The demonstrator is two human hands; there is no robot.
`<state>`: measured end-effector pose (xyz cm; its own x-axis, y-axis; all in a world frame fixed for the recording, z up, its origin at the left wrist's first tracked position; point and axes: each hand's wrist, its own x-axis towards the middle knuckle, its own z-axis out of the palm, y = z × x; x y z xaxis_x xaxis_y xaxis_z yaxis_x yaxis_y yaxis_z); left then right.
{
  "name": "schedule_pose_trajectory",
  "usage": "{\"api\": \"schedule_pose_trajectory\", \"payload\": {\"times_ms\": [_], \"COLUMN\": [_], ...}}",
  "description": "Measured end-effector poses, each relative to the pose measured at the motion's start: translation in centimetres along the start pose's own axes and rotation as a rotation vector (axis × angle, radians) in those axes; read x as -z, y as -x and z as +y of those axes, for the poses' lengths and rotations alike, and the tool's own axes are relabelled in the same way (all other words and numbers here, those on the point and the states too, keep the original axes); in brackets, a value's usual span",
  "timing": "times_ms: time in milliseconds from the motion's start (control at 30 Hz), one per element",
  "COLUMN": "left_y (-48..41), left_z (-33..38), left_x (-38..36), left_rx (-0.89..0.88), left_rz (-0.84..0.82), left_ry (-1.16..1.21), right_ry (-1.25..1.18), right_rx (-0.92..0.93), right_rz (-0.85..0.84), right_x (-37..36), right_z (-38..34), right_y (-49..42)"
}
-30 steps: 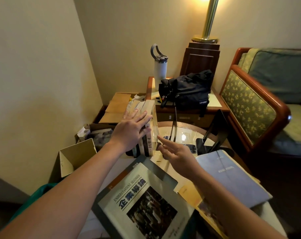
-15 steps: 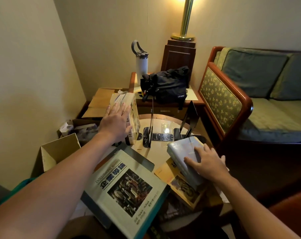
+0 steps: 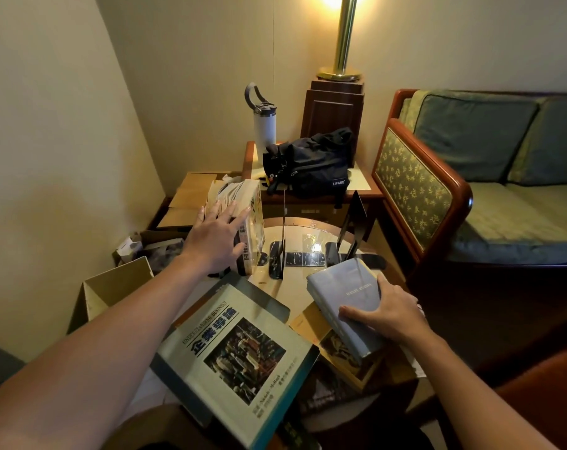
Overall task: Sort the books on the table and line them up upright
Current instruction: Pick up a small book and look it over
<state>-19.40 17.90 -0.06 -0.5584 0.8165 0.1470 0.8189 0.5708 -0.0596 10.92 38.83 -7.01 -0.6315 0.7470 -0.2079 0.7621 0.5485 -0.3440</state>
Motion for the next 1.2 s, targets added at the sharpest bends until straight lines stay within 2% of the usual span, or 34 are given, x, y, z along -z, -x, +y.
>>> {"api": "schedule_pose_trajectory", "payload": {"times_ms": [200,300,367,400,467,600,667,800,967,1100,1200], "left_y": [0.8,1.7,3.0,3.8,5.7,7.1,6.8,5.9,5.7,5.8,5.8], "left_z": [0.5,2.1,4.7,6.4,10.5,17.1,18.6,19.5,19.5,19.9,20.0], "left_x": [0.0,0.2,-0.2,-0.9,-1.9,-4.7,-5.4,-5.7,-4.9,-4.4,-3.5], "left_rx": [-0.004,-0.048,-0.082,-0.079,-0.005,0.199,0.306,0.476,0.583,0.583,0.625], "left_rz": [0.034,0.224,0.346,0.353,0.24,-0.272,-0.412,-0.41,-0.328,-0.25,-0.218], "left_ry": [0.03,0.081,0.201,0.296,0.521,0.789,0.936,1.105,1.526,1.714,1.801], "right_ry": [-0.045,-0.054,-0.05,-0.054,-0.065,-0.091,-0.102,-0.087,-0.145,-0.274,-0.459], "right_rx": [0.033,0.053,0.066,0.067,0.072,0.074,0.05,-0.007,0.008,0.075,0.159], "right_rz": [-0.033,-0.033,-0.019,-0.013,-0.003,0.022,0.034,0.045,0.066,0.052,0.034], "right_x": [-0.4,-0.1,0.0,0.1,0.2,0.3,-0.1,-1.2,-1.7,-1.1,0.3], "right_z": [0.2,-0.1,-0.2,-0.2,-0.3,-0.6,-0.4,0.3,0.7,1.0,0.9], "right_y": [-0.4,-0.2,-0.1,0.0,0.3,0.9,1.1,0.8,0.6,1.8,3.2]}}
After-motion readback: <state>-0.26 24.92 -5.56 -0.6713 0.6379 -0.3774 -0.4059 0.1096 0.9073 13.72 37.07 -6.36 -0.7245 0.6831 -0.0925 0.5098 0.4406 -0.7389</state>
